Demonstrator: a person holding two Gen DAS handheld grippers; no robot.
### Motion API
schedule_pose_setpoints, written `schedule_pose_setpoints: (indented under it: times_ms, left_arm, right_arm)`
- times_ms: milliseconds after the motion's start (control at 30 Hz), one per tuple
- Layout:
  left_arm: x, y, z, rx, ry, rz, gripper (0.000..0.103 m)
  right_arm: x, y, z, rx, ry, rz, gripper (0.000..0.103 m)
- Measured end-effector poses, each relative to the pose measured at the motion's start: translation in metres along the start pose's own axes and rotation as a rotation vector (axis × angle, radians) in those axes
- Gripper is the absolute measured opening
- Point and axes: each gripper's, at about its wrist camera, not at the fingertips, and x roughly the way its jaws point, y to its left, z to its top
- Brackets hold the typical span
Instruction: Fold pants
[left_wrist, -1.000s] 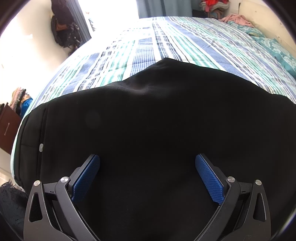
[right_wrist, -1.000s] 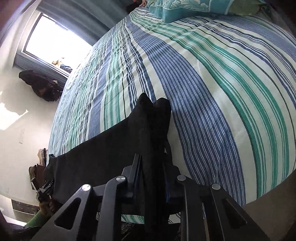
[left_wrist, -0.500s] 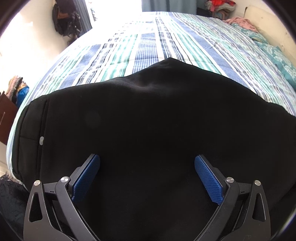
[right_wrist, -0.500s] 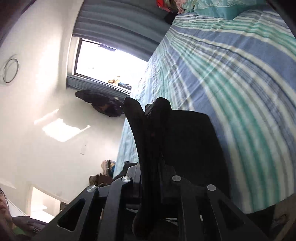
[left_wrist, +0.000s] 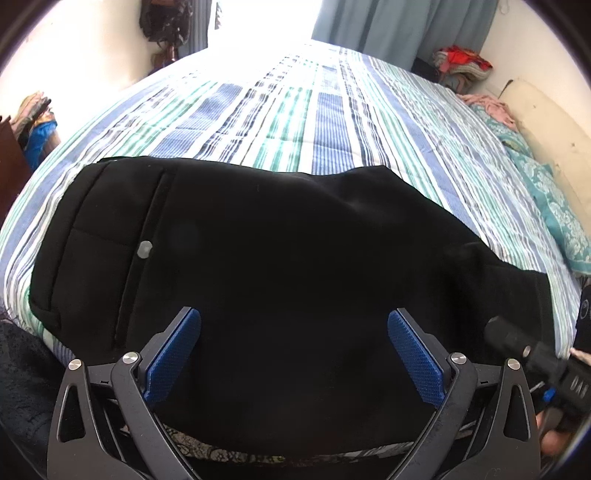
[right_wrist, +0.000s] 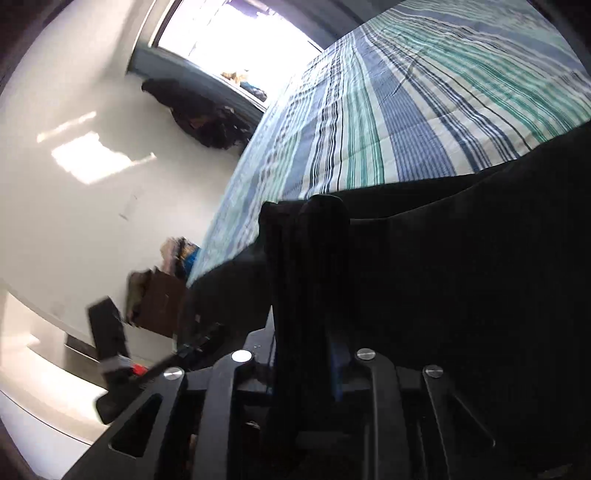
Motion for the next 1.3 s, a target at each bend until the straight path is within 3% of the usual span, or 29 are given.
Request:
schedule_pose_setpoints:
  times_ms: [33, 100, 233, 300, 367, 400, 467, 500, 533, 567, 667, 767, 833, 900, 967, 1133, 1233, 1300]
  left_arm:
    - [-0.002, 0.001, 0.000, -0.003, -0.005, -0.004, 0.102]
    - [-0.009, 0.000, -0.002, -0.012, -0.018, -0.033, 0.102]
    - [-0.019, -0.028, -0.002, 0.046, -0.051, -0.139, 0.097]
    - [-0.021, -0.056, -0.003, 0.124, -0.045, -0.187, 0.082]
    - [-0.016, -0.088, -0.005, 0.201, -0.013, -0.225, 0.078]
    - [-0.012, -0.101, -0.007, 0.236, 0.003, -0.219, 0.078]
    - [0.006, -0.124, -0.014, 0.302, 0.045, -0.131, 0.074]
    - [0.015, -0.126, -0.020, 0.322, 0.073, -0.076, 0.061]
    - [0.030, -0.129, -0.025, 0.327, 0.127, -0.038, 0.019]
    - [0.033, -0.125, -0.028, 0.314, 0.146, -0.027, 0.019]
    - [0.013, -0.125, -0.037, 0.368, 0.101, -0.013, 0.011]
    - [0.014, -0.122, -0.043, 0.384, 0.096, -0.005, 0.015]
    - [0.018, -0.124, -0.042, 0.377, 0.097, -0.002, 0.020]
    - [0.018, -0.124, -0.042, 0.381, 0.090, 0.003, 0.025]
    - [0.019, -0.124, -0.043, 0.383, 0.078, 0.009, 0.033]
    - [0.022, -0.117, -0.041, 0.344, 0.084, -0.007, 0.040]
    - [0.021, -0.118, -0.042, 0.349, 0.079, -0.006, 0.040]
    - [0.022, -0.118, -0.042, 0.351, 0.075, -0.003, 0.040]
  right_arm:
    - [0.008, 0.013, -0.006, -0.069, 0.029, -0.023, 0.053]
    - [0.001, 0.031, -0.018, -0.188, 0.028, -0.055, 0.062]
    - [-0.055, 0.029, -0.039, -0.318, -0.071, -0.147, 0.082]
    - [-0.084, 0.014, -0.046, -0.324, -0.122, -0.208, 0.084]
    - [-0.108, -0.008, -0.057, -0.295, -0.150, -0.257, 0.084]
    - [-0.115, -0.014, -0.058, -0.264, -0.161, -0.269, 0.084]
    - [-0.126, -0.025, -0.052, -0.201, -0.209, -0.263, 0.084]
    - [-0.130, -0.026, -0.050, -0.190, -0.237, -0.261, 0.084]
    - [-0.135, -0.028, -0.047, -0.191, -0.260, -0.265, 0.084]
    - [-0.138, -0.028, -0.042, -0.195, -0.276, -0.269, 0.083]
    - [-0.151, -0.028, -0.028, -0.193, -0.317, -0.246, 0.084]
    - [-0.151, -0.041, -0.017, -0.171, -0.308, -0.236, 0.084]
    - [-0.127, -0.070, -0.010, -0.070, -0.190, -0.264, 0.084]
    - [-0.099, -0.106, -0.016, 0.087, -0.026, -0.324, 0.073]
    - [-0.109, -0.098, -0.013, 0.065, -0.079, -0.347, 0.070]
    - [-0.125, -0.075, 0.032, -0.035, -0.126, -0.396, 0.070]
    - [-0.127, -0.087, 0.069, -0.032, -0.157, -0.445, 0.073]
    - [-0.112, -0.110, 0.084, 0.001, -0.107, -0.498, 0.073]
